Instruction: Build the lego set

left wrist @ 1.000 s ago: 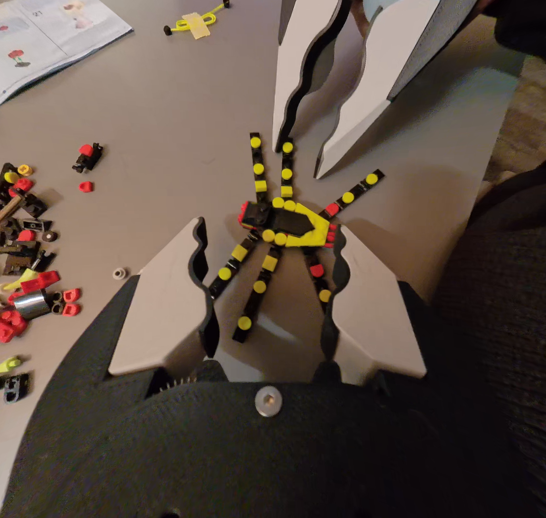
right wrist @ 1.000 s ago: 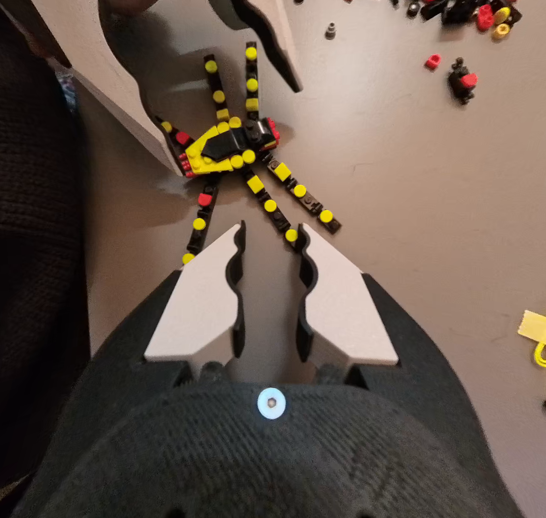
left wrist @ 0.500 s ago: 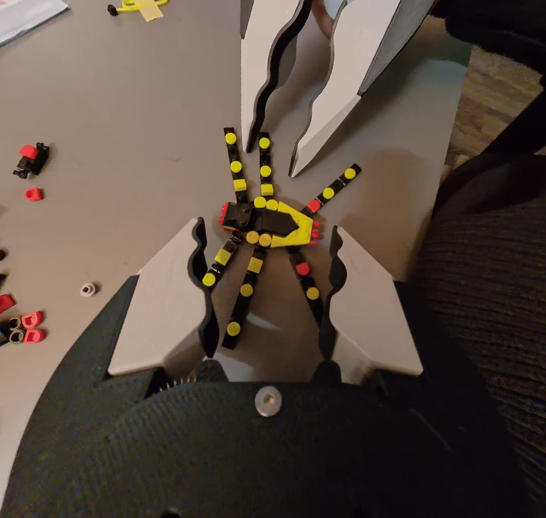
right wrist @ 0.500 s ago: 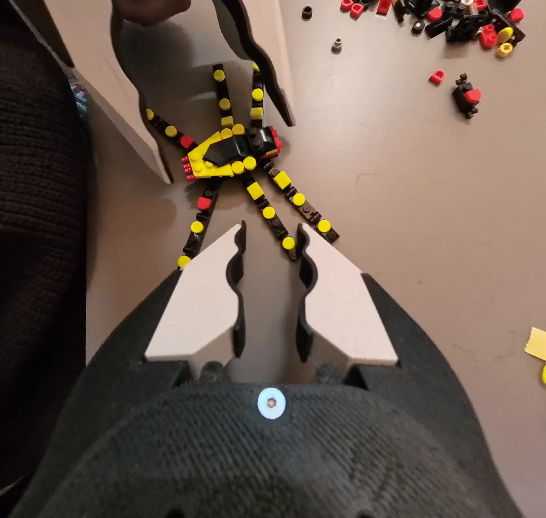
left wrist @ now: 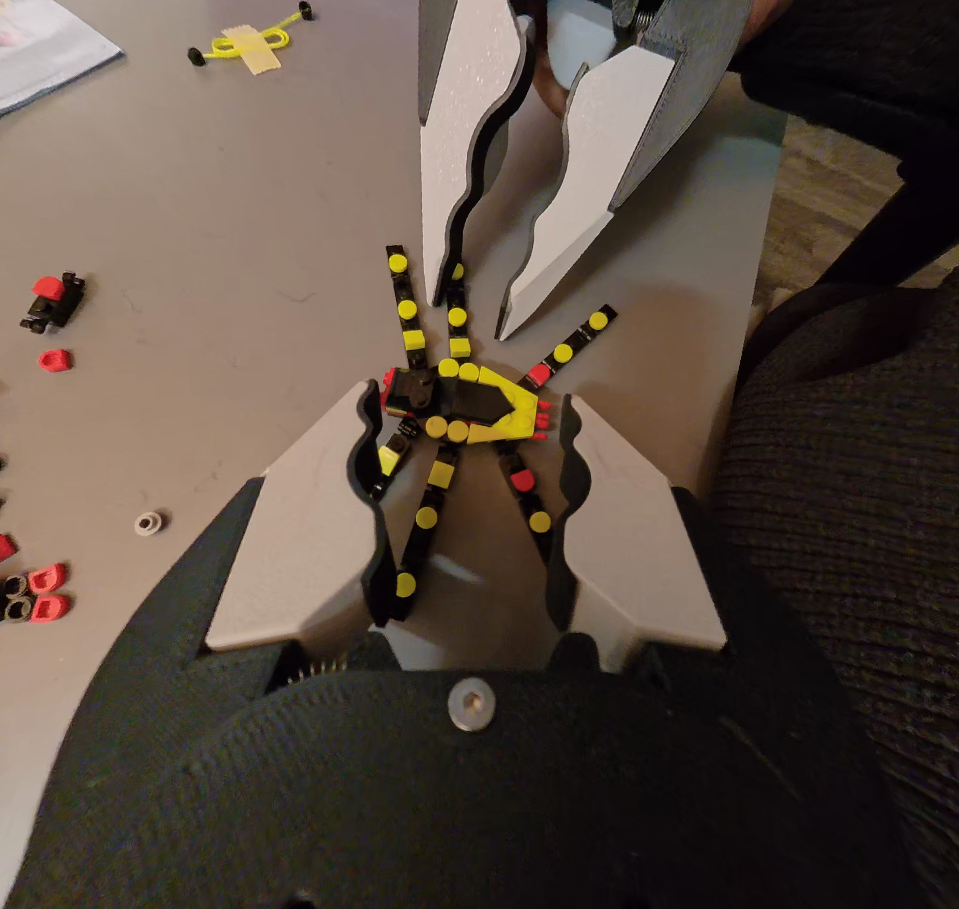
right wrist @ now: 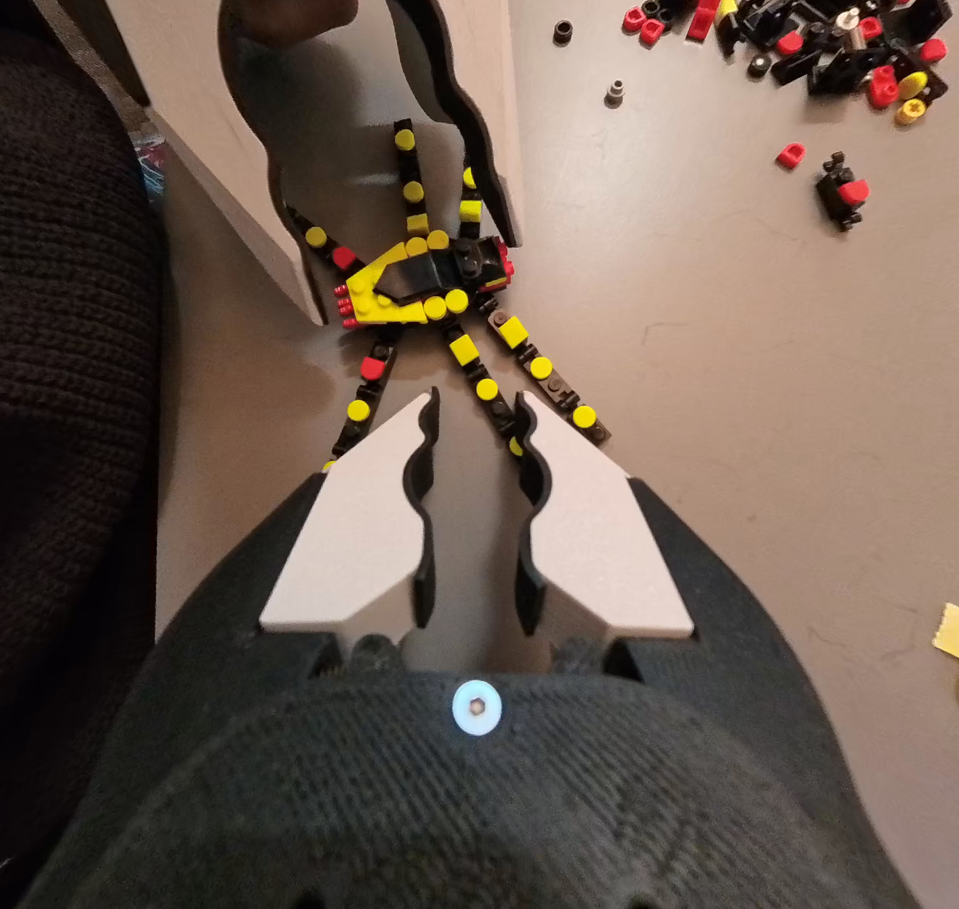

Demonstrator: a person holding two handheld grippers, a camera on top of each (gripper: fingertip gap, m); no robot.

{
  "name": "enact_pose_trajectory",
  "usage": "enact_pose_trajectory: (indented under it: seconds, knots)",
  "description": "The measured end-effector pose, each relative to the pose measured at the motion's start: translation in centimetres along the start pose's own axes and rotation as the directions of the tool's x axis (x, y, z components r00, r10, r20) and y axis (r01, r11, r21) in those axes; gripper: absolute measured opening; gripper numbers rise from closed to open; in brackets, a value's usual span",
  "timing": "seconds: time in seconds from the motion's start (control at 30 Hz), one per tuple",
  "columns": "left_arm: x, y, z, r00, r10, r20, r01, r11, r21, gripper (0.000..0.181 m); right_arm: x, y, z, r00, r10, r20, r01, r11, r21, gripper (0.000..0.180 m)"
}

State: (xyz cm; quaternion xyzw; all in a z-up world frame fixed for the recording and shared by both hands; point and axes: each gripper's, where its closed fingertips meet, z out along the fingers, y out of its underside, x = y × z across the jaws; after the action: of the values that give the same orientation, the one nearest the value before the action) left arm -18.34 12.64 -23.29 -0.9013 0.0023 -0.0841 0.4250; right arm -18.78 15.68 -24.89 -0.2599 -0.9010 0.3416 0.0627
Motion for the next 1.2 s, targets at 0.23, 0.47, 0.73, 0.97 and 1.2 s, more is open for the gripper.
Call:
enact_pose_trajectory:
  seconds: [0.23, 0.47, 0.73, 0.97, 1.2]
  knots:
    - [-0.24, -0.09, 0.02, 0.999, -0.035, 0.0, 0.035, 0.999, 0.011, 0.06, 0.03, 0.0, 0.01, 1.0, -0.003, -0.005, 0.003, 1.0, -0.002, 0.027]
    - [-0.48, -0.06, 0.04, 0.998, -0.056, 0.013, 0.056, 0.998, 0.01, 0.054, 0.09, 0.03, 0.04, 1.0, -0.014, -0.015, 0.014, 1.0, -0.006, 0.023]
    - [-0.51, -0.04, 0.05, 0.998, -0.063, 0.016, 0.063, 0.998, 0.008, 0.054, 0.02, 0.13, 0.0, 1.0, -0.023, -0.02, 0.023, 1.0, -0.016, 0.022]
    - [-0.51, -0.05, 0.06, 0.998, -0.064, 0.017, 0.064, 0.998, 0.011, 0.054, -0.05, 0.16, -0.01, 1.0, -0.023, -0.017, 0.022, 1.0, -0.018, 0.023]
    - [-0.52, -0.07, 0.06, 0.998, -0.066, 0.013, 0.066, 0.998, 0.016, 0.054, -0.07, 0.15, -0.01, 1.0, -0.017, -0.012, 0.017, 1.0, -0.015, 0.024]
